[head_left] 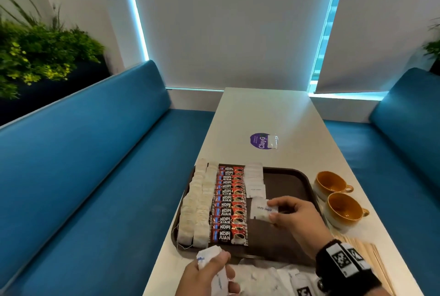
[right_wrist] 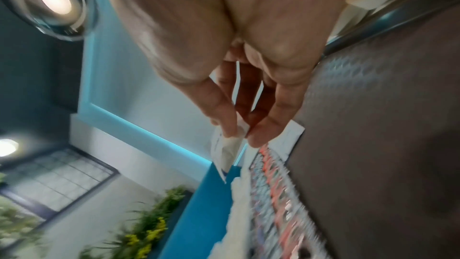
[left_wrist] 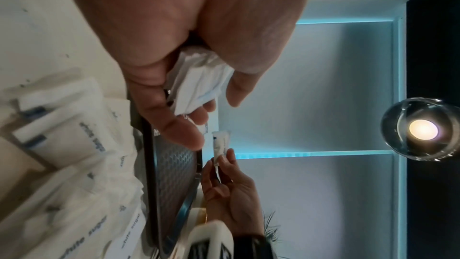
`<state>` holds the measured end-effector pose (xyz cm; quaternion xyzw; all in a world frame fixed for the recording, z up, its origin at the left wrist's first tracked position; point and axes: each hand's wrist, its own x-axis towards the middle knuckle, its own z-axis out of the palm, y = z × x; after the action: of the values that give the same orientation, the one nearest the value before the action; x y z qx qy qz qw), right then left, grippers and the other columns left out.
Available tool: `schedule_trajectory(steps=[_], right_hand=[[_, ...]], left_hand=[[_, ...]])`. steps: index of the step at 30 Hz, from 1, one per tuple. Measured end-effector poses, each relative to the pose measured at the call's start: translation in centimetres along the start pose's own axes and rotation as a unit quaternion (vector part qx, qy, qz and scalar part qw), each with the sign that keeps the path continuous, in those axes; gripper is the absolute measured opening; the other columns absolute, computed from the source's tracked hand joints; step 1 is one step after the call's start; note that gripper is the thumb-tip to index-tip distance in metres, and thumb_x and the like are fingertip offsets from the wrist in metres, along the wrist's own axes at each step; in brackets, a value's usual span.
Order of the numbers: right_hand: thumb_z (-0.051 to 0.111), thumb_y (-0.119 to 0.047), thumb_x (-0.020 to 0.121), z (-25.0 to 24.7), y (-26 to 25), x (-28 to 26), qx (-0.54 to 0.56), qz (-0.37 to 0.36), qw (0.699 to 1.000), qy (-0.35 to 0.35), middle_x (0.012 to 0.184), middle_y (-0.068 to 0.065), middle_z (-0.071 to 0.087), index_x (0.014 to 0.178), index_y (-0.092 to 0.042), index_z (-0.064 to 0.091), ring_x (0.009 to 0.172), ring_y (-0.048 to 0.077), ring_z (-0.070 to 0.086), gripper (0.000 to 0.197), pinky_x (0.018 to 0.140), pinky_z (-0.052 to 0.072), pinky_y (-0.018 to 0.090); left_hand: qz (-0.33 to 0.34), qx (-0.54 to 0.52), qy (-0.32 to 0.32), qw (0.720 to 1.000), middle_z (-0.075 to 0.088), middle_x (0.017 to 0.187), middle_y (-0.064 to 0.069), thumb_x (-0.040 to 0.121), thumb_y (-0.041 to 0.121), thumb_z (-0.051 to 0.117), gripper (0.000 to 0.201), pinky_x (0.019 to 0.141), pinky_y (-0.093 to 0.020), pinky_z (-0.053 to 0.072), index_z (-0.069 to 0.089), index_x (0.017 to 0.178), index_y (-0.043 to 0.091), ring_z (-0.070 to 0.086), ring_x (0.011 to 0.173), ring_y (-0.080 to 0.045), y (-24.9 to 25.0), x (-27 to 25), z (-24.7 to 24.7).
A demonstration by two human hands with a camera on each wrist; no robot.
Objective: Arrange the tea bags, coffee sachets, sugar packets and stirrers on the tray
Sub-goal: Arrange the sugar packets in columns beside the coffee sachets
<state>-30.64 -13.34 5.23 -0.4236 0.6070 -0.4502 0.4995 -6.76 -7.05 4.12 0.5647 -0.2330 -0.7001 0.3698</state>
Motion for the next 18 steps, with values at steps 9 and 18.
schedule_trajectory(steps=[9, 18], right_hand=[[0.07, 0.02, 0.081, 0.6, 4.0, 11.8, -0.009, 0.104, 0.993, 0.063, 0.11, 0.031, 0.07, 0.089, -0.002, 0.074, 0.082, 0.031, 0.07, 0.024, 0.059, 0.059, 0.032], [0.086, 0.006, 0.074, 1.7, 3.9, 14.4, -0.158, 0.087, 0.981, 0.078, 0.086, 0.01, 0.074, 0.085, -0.009, 0.075, 0.066, 0.02, 0.07, 0.022, 0.057, 0.061, 0.026]], left_hand=[[0.024, 0.058, -0.034, 0.997, 0.077, 0.087, -0.019, 0.053, 0.019, 0.081, 0.059, 0.066, -0.027, 0.058, 0.069, 0.105, -0.004, 0.075, 0.077, -0.028, -0.5, 1.9, -1.1], [0.001, 0.058, -0.019, 0.998, 0.074, 0.083, -0.027, 0.032, 0.027, 0.085, 0.07, 0.105, -0.051, 0.046, 0.072, 0.095, -0.002, 0.069, 0.086, -0.039, -2.1, 4.5, -1.2]])
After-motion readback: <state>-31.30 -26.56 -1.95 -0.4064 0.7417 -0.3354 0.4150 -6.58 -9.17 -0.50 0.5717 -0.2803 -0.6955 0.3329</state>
